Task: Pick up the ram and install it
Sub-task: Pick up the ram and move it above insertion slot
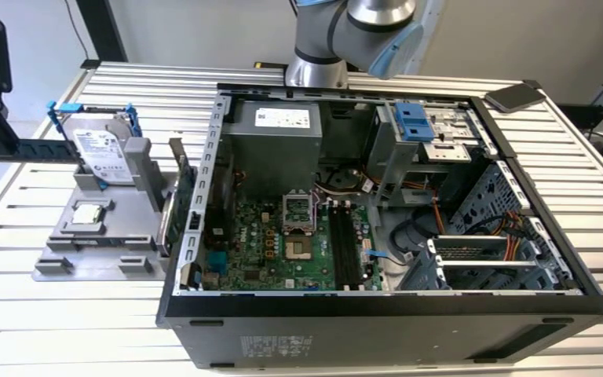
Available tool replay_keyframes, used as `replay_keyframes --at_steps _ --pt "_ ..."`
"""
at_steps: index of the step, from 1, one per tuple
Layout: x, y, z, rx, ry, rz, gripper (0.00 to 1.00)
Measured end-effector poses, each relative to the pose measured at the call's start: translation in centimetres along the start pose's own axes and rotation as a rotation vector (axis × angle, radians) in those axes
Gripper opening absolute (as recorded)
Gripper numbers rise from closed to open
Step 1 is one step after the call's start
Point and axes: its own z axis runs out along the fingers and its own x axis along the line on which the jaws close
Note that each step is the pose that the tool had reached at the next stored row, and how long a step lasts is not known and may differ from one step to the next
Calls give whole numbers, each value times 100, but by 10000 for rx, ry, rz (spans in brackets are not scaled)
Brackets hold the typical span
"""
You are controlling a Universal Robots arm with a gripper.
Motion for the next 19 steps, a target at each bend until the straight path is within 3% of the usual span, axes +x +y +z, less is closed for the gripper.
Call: replay_keyframes --at_steps 7,17,19 --pt "0 0 -25 0 0 0 0" --pt "0 0 -26 -4 -180 0 0" --pt "0 0 -32 -4 -182 0 0"
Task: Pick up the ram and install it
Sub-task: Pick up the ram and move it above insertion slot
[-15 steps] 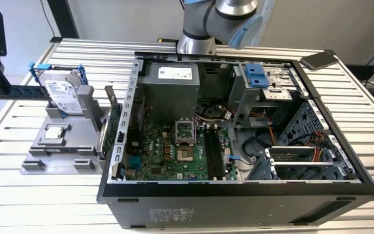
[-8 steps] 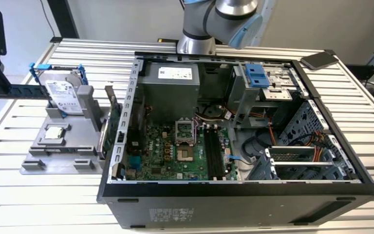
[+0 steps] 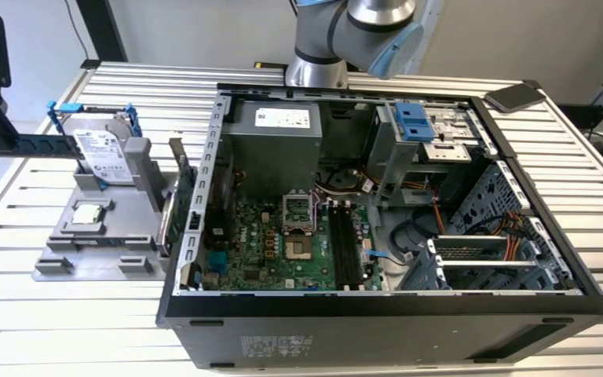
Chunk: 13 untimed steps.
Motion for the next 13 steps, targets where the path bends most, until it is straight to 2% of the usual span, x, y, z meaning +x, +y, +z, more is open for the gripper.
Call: replay_keyframes --at_steps 6,9,13 --pt "0 -12 -8 -1 1 -2 0" --pt "-2 -70 -6 0 -1 0 0" --pt "-4 -191 -6 0 -1 0 0"
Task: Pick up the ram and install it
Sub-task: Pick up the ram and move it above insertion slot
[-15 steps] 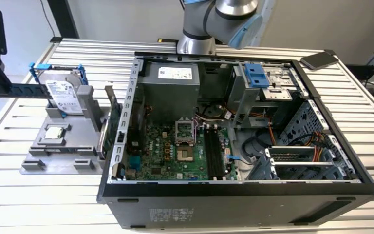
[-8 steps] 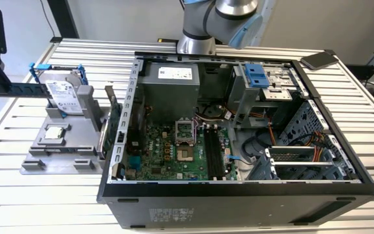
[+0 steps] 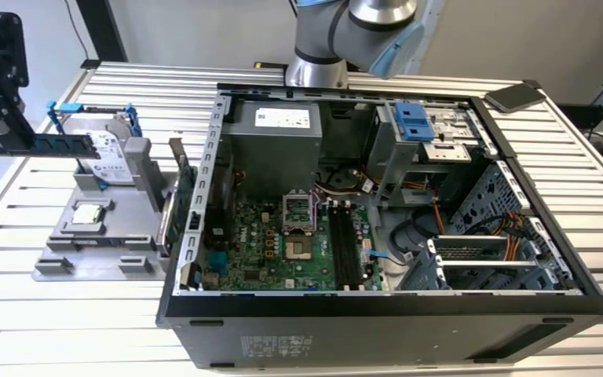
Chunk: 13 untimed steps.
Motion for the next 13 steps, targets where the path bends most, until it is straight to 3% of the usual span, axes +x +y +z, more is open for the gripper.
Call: replay_keyframes --at_steps 13 --pt "-8 -378 1 -37 0 -223 0"
